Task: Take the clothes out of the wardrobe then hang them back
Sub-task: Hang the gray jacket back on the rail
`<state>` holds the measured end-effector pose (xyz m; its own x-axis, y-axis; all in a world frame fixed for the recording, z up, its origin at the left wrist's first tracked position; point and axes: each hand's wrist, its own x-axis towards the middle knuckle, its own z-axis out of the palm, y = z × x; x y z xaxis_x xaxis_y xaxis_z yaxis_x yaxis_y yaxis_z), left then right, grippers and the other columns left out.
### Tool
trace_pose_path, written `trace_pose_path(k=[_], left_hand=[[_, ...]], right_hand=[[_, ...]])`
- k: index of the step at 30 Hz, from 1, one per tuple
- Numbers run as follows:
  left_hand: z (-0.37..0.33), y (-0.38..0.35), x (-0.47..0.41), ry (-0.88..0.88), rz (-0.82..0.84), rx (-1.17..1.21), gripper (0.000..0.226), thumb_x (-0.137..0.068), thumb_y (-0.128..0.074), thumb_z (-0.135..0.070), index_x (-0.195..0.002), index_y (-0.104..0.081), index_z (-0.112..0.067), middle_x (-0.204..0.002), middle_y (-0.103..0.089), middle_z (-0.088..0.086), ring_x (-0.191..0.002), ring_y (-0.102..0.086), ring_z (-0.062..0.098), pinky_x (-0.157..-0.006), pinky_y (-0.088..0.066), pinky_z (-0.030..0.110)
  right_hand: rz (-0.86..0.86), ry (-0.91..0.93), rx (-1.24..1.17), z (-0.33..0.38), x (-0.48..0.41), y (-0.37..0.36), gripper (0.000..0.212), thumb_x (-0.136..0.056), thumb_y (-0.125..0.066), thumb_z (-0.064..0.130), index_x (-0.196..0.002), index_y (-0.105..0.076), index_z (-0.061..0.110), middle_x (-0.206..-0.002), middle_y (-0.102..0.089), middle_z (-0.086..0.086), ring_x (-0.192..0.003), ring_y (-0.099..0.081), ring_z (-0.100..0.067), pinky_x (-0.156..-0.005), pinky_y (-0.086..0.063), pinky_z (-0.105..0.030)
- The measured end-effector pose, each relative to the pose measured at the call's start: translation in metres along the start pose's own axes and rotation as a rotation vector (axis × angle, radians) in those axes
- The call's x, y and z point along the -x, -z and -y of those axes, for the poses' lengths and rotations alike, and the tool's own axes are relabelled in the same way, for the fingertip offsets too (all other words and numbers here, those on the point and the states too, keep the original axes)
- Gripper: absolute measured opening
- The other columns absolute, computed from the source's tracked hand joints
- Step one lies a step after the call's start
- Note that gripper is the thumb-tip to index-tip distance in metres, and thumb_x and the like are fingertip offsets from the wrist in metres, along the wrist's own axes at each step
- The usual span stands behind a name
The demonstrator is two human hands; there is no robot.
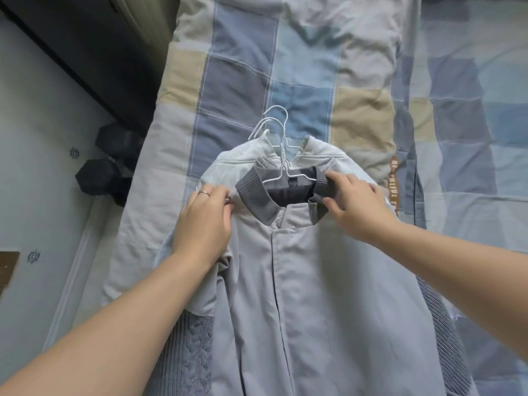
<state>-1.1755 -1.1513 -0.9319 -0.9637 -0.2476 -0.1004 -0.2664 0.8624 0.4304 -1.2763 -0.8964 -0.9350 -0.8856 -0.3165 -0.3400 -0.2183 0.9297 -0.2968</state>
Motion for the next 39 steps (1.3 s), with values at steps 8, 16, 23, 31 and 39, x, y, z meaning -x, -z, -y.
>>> trace_pose_path(k=[8, 16, 23, 31, 39], left_hand=[[-0.022, 0.036, 0.032, -0.050, -0.012, 0.020, 0.011, -0.093, -0.058, -0.015, -0.101, -0.063, -0.019, -0.102, -0.060, 0.002, -0.090, -0.052, 0.031, -0.077, -0.043, 0.042], [-0.068, 0.138, 0.057, -0.087, 0.167, 0.455, 0.009, -0.099, -0.060, -0.020, -0.101, -0.068, -0.023, -0.081, -0.067, -0.012, -0.081, -0.061, 0.006, -0.072, -0.045, 0.021], [-0.135, 0.220, 0.102, -0.168, 0.443, 0.501, 0.023, -0.101, -0.058, -0.016, -0.101, -0.069, -0.037, -0.100, -0.071, -0.011, -0.097, -0.061, 0.002, -0.089, -0.043, 0.021], [-0.251, 0.272, 0.157, -0.371, 0.473, 0.223, 0.037, -0.099, -0.045, 0.003, -0.121, -0.066, -0.020, -0.103, -0.062, -0.001, -0.091, -0.056, 0.019, -0.068, -0.036, 0.002], [-0.432, 0.267, 0.269, -0.802, 0.358, 0.278, 0.016, -0.096, -0.060, -0.029, -0.111, -0.064, -0.024, -0.089, -0.060, -0.005, -0.083, -0.054, 0.017, -0.073, -0.041, 0.033]], right_hand=[[-0.165, 0.193, -0.219, -0.008, 0.054, 0.051, 0.017, -0.096, -0.055, 0.021, -0.109, -0.065, 0.016, -0.095, -0.057, -0.004, -0.086, -0.058, -0.031, -0.070, -0.049, -0.045], [-0.297, 0.126, -0.318, -0.005, 0.163, 0.157, 0.026, -0.090, -0.052, 0.018, -0.108, -0.069, 0.009, -0.091, -0.061, -0.002, -0.082, -0.053, -0.013, -0.072, -0.036, -0.017], [-0.345, -0.013, -0.488, -0.005, 0.294, 0.251, 0.017, -0.092, -0.057, 0.019, -0.101, -0.069, 0.027, -0.087, -0.063, 0.001, -0.080, -0.055, -0.010, -0.075, -0.040, -0.020], [-0.539, -0.190, -0.667, -0.033, 0.459, 0.317, 0.032, -0.097, -0.058, 0.008, -0.093, -0.067, 0.039, -0.092, -0.069, 0.005, -0.085, -0.060, -0.008, -0.079, -0.044, -0.028], [-0.823, -0.400, -0.722, -0.091, 0.650, 0.334, 0.023, -0.097, -0.058, 0.011, -0.100, -0.070, 0.030, -0.101, -0.072, 0.009, -0.097, -0.063, -0.007, -0.087, -0.044, -0.018]])
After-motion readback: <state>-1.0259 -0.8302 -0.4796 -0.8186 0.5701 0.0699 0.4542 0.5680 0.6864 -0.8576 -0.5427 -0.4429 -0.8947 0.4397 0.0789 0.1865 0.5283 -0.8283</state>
